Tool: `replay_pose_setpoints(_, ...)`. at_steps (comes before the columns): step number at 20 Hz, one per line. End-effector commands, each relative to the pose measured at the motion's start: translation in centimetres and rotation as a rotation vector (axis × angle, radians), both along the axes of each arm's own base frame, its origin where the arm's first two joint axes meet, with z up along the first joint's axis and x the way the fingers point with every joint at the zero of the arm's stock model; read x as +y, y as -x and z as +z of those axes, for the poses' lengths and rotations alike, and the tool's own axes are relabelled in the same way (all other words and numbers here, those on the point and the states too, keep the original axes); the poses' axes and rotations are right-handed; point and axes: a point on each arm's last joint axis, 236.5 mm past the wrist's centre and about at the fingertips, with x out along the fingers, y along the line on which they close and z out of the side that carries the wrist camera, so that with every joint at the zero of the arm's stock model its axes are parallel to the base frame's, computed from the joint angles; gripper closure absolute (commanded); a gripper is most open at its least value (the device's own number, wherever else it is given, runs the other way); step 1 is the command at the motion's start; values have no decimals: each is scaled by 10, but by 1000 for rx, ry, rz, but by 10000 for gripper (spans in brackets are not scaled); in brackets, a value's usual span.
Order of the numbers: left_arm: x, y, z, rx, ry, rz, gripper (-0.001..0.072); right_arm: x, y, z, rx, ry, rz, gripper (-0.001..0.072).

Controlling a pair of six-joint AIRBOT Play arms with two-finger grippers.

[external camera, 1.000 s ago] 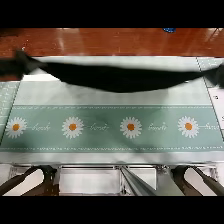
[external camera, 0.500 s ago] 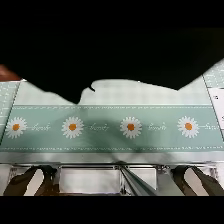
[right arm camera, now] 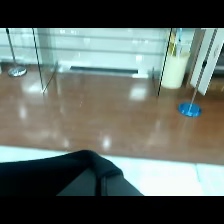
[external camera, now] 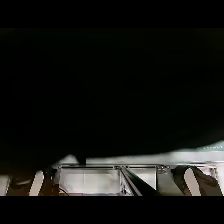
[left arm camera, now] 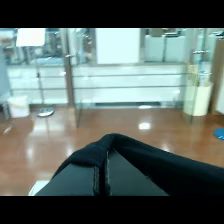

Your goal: Fold the shirts.

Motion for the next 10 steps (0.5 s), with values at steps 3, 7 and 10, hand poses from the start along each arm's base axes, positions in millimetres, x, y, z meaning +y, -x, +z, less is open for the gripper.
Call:
replay_pose_setpoints(3, 9, -67, -70, 232, 94, -42, 691, -14, -24, -76, 259, -77, 5, 682)
replay_pose_setpoints(7, -15, -157, -189, 586, 304, -219, 691, -16, -84, -165, 448, -212, 107, 682)
replay_pose_setpoints(10, -21, -224, -274, 799, 404, -288, 691, -22, -134, -237, 577, -326, 166, 682)
